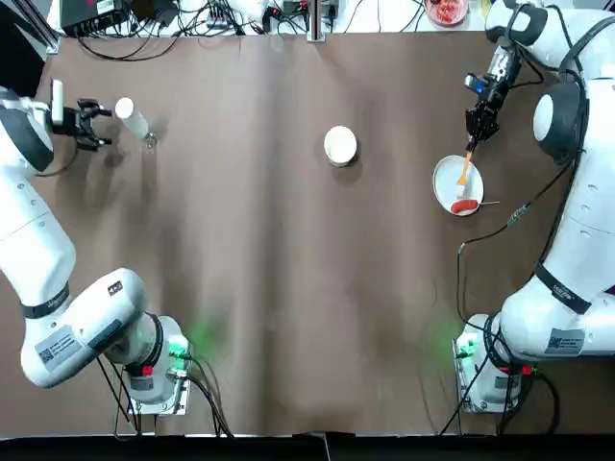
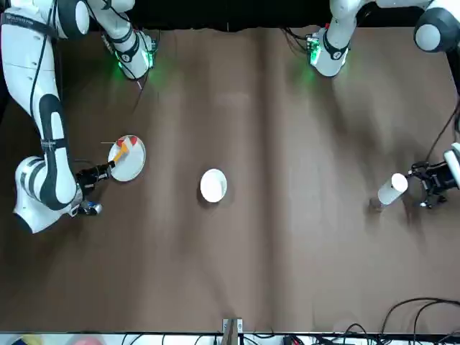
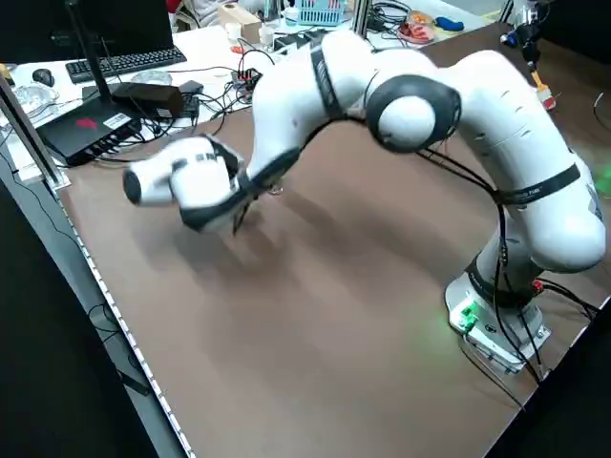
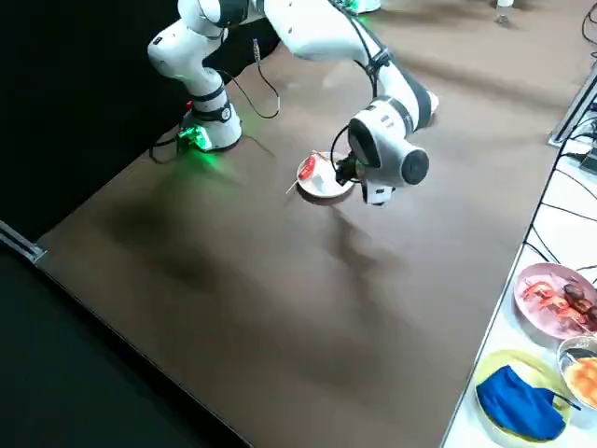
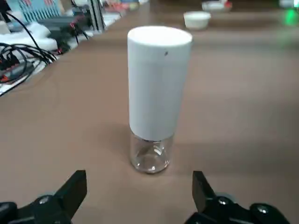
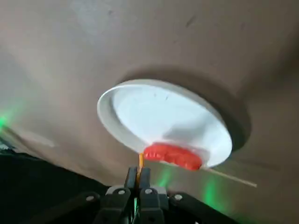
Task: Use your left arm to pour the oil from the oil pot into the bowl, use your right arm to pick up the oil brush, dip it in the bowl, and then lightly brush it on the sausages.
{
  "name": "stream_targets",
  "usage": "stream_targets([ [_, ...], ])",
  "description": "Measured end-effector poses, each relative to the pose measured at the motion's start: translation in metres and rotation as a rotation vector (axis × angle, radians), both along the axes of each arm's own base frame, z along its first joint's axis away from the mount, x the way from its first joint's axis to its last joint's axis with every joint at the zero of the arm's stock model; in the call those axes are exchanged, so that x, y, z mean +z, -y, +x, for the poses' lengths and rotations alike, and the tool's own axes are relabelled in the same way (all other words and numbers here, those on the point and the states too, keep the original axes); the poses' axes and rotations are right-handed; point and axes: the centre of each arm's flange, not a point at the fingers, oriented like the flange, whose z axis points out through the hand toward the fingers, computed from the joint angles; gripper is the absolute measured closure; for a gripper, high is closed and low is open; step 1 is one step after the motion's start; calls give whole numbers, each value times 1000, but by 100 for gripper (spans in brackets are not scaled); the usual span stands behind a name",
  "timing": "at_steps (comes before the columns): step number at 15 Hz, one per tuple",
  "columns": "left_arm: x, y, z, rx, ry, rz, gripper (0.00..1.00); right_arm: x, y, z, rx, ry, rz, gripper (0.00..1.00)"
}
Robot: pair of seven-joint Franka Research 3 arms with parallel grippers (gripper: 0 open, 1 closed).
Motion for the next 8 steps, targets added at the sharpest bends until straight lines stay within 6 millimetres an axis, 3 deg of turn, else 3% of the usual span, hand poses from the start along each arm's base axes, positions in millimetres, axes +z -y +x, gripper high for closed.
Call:
stream_targets([
  [3, 69, 27, 25, -29, -130, 168, 0, -21, -3, -9, -6, -4, -9, 96],
  [5, 101, 67, 47, -30, -234, 241, 0, -24, 0, -10, 7, -2, -27, 96],
  [8, 129, 141, 83, 11, -335, 322, 0, -24, 11, -11, 43, 0, -79, 96],
])
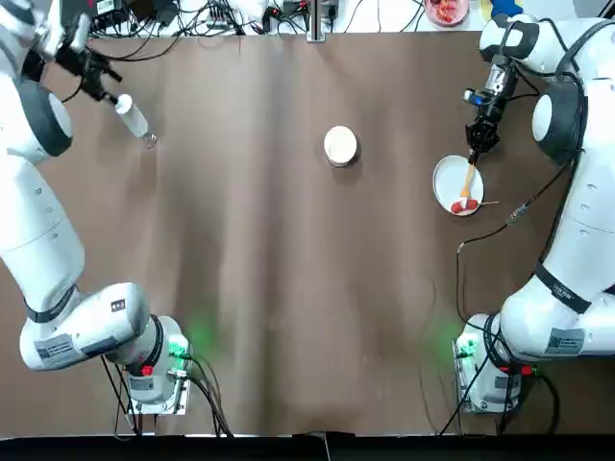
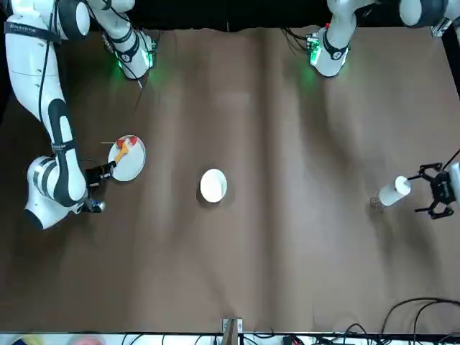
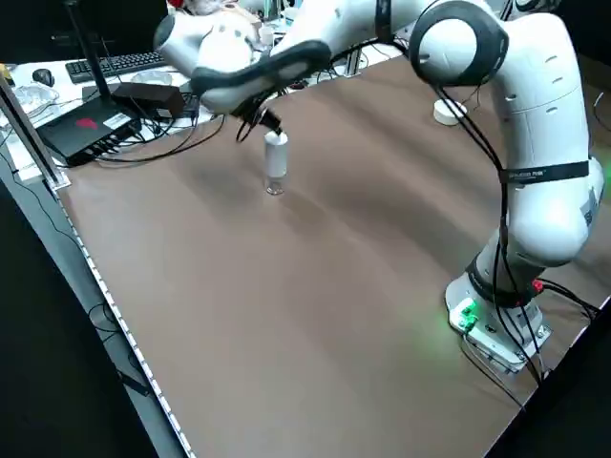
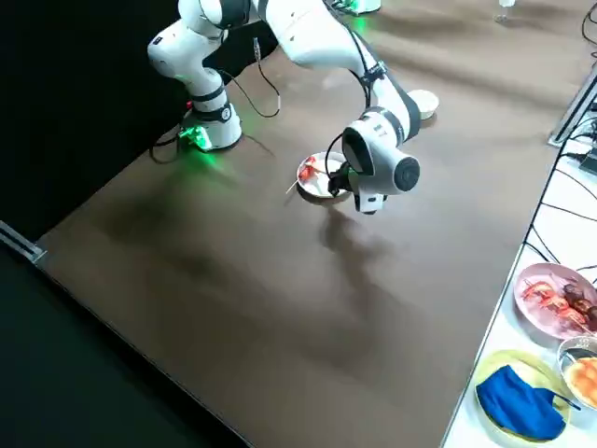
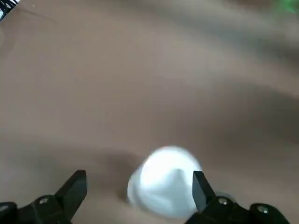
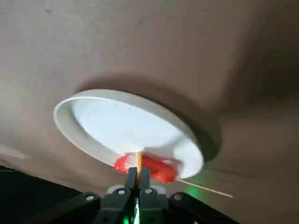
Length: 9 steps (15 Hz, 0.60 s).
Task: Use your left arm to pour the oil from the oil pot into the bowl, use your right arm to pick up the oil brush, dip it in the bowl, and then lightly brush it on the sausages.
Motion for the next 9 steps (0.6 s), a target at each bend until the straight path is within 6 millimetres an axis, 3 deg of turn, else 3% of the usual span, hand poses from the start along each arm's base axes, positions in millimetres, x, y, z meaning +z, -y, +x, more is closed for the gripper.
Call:
stream_targets([
  [4, 30, 93, 30, 79, -89, 54, 0, 9, 21, 8, 65, 35, -93, 96],
  [6, 45, 124, 35, 132, -132, 71, 0, 24, 21, 21, 84, 73, -110, 96],
  [9, 69, 163, 38, 226, -205, 166, 0, 58, 4, 42, 119, 146, -119, 96],
])
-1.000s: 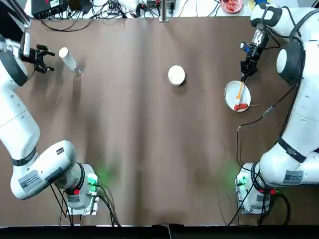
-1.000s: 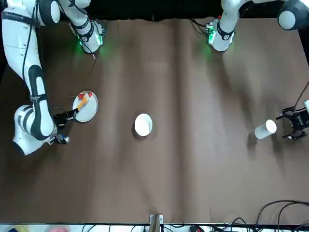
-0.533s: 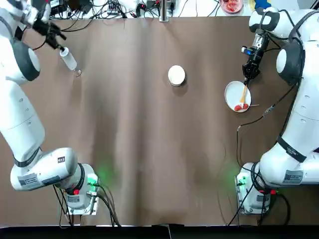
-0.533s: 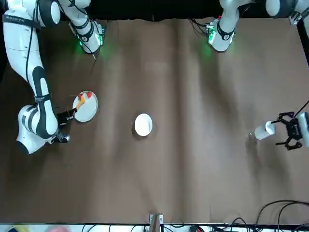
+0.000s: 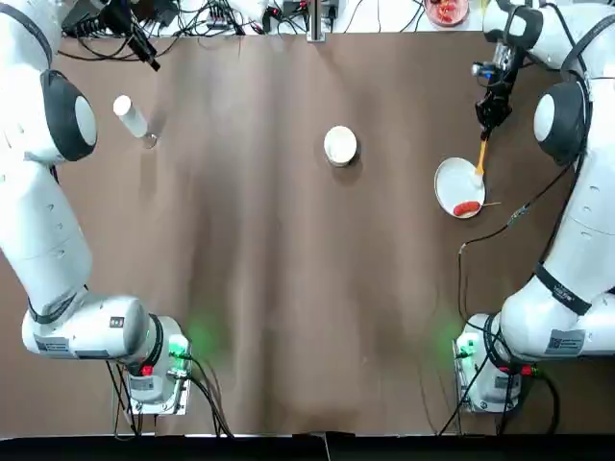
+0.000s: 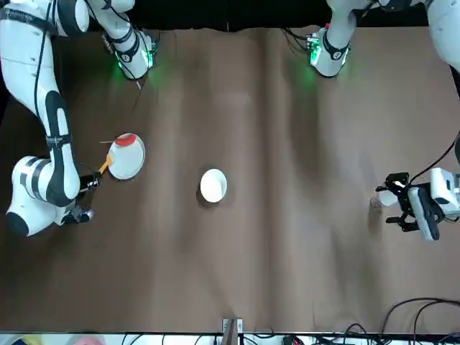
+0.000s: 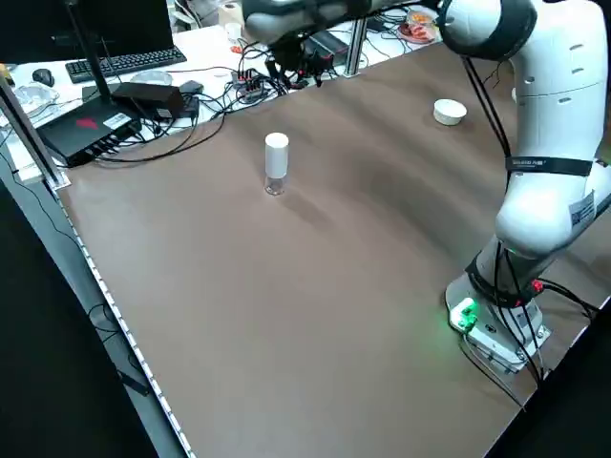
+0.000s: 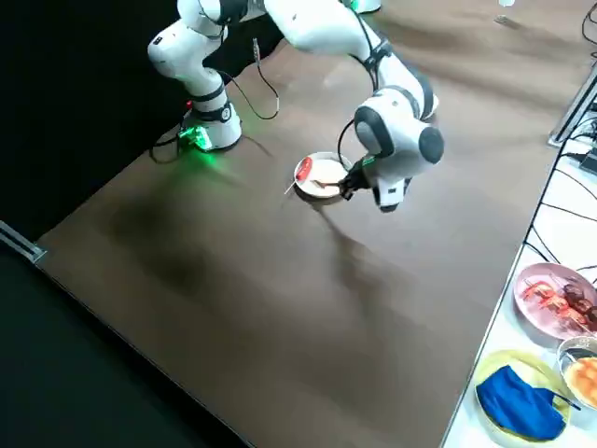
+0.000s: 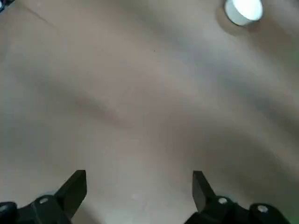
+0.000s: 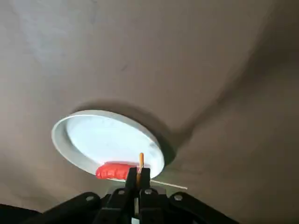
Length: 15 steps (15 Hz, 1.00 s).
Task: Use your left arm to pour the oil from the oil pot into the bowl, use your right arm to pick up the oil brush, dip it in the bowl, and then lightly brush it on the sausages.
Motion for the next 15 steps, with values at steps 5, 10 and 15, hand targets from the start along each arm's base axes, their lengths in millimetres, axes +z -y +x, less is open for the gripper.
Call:
stream_targets([
  [5, 69, 83, -6, 407, -160, 112, 0, -18, -75, -14, 181, -89, -112, 96],
  [10, 117, 94, -22, 675, -209, 216, 0, -27, -106, -18, 181, -102, -185, 96],
  [15, 147, 119, -43, 818, -227, 366, 0, -45, -155, -28, 158, -120, -282, 96],
])
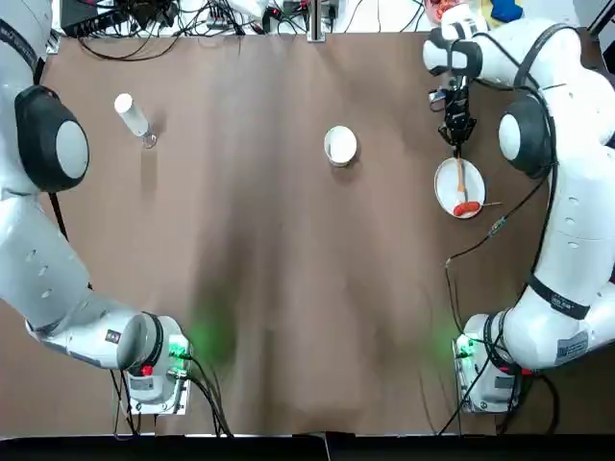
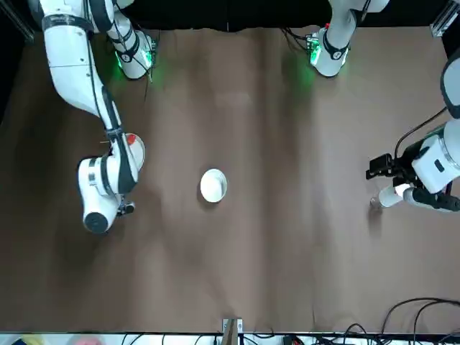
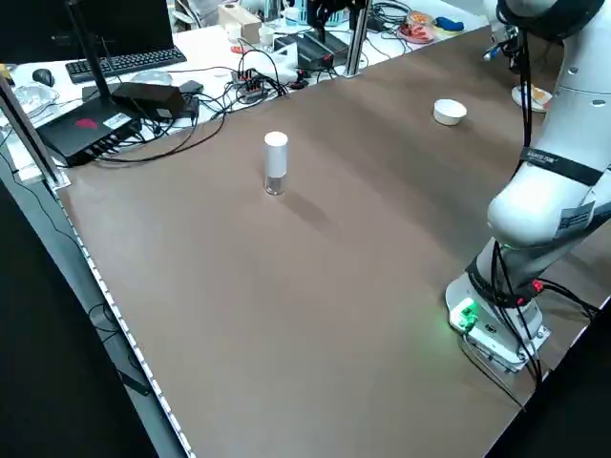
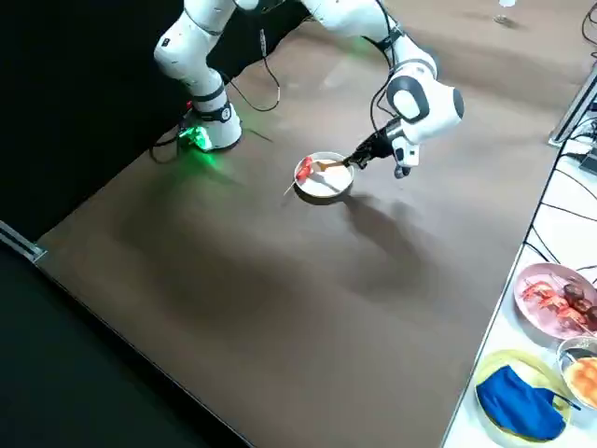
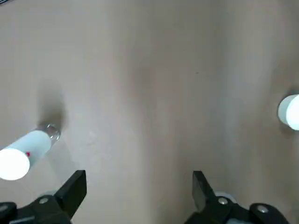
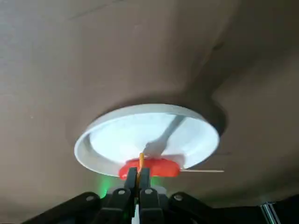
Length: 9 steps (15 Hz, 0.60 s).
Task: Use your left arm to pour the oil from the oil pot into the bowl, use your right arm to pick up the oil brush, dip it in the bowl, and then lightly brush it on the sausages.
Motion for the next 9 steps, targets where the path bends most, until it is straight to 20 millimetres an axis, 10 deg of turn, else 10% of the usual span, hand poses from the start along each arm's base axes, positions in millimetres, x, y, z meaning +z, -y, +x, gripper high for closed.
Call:
stream_targets([
  [9, 27, -11, -32, -26, -36, 146, 0, 2, -72, -8, -35, 6, 98, 96],
])
